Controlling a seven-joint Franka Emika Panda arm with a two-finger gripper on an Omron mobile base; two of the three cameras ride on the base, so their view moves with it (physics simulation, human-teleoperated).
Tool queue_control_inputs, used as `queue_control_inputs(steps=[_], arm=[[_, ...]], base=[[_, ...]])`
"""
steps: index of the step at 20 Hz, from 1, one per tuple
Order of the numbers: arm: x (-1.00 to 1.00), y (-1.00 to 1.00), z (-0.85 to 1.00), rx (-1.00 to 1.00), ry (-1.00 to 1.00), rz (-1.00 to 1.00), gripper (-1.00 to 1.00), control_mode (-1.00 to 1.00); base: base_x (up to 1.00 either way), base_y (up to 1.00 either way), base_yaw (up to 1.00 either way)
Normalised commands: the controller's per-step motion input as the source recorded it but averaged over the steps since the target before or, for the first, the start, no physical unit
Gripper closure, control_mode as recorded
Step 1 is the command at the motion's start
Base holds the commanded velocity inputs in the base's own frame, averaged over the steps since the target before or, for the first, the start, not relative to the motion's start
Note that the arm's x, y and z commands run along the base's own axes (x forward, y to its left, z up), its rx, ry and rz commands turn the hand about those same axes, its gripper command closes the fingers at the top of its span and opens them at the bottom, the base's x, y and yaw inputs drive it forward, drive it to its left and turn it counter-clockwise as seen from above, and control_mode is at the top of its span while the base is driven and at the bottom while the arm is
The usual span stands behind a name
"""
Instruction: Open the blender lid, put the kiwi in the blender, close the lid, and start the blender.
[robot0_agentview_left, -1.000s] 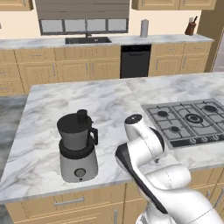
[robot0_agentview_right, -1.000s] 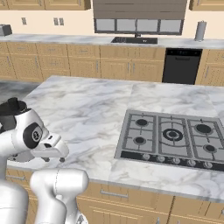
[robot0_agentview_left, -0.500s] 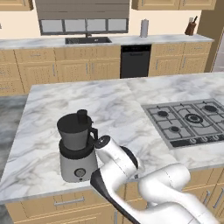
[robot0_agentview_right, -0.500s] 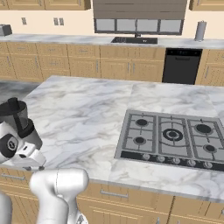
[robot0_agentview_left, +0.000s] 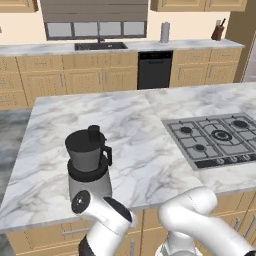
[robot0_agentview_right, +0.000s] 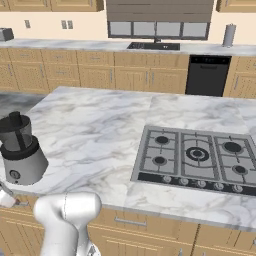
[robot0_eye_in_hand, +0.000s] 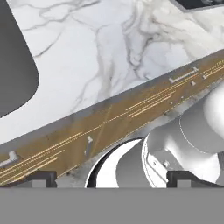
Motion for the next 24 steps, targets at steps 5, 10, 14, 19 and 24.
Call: queue_control_inputs(steps=[5, 10, 14, 19, 24], arm=[[-0.18, 0.31, 0.23, -0.02, -0.29, -0.32, -1.00, -1.00], [-0.04, 0.07, 0.28, -0.01, -0.30, -0.24, -1.00, -1.00], [0.01, 0.00, 0.04, 0.00, -0.18, -0.14, -1.00, -1.00], [0.13, 0.00, -0.20, -0.02, -0.01, -0.05, -1.00, -1.00], [0.21, 0.00, -0.13, -0.02, -0.03, -0.01, -1.00, -1.00]], base=[[0.00, 0.00, 0.00], [0.00, 0.00, 0.00], [0.00, 0.00, 0.00], [0.00, 0.00, 0.00], [0.00, 0.00, 0.00]])
